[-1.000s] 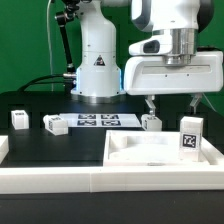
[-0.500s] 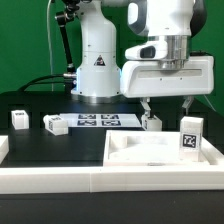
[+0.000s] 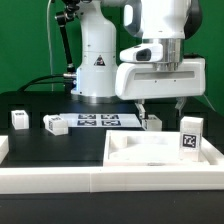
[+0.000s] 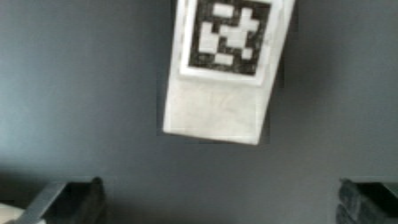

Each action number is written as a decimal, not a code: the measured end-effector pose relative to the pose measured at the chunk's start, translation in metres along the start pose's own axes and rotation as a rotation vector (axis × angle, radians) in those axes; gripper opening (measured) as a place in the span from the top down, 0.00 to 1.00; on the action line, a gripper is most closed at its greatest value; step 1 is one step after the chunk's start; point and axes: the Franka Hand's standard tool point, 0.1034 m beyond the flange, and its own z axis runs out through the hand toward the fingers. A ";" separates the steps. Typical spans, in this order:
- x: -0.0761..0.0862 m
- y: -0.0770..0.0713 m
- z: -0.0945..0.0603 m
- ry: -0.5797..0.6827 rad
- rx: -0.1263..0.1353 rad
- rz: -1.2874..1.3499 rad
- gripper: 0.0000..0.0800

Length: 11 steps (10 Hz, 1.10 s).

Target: Assemble square table

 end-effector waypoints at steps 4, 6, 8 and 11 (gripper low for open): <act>-0.005 0.013 0.001 -0.190 0.017 0.000 0.19; -0.007 0.015 0.003 -0.318 0.030 0.009 0.19; -0.006 0.011 0.005 -0.452 0.042 0.011 0.19; -0.004 0.008 0.009 -0.595 0.050 0.009 0.19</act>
Offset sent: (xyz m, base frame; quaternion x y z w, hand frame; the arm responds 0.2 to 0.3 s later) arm 0.0055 -0.0172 -0.0024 0.0020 -0.1962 -0.0163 0.9804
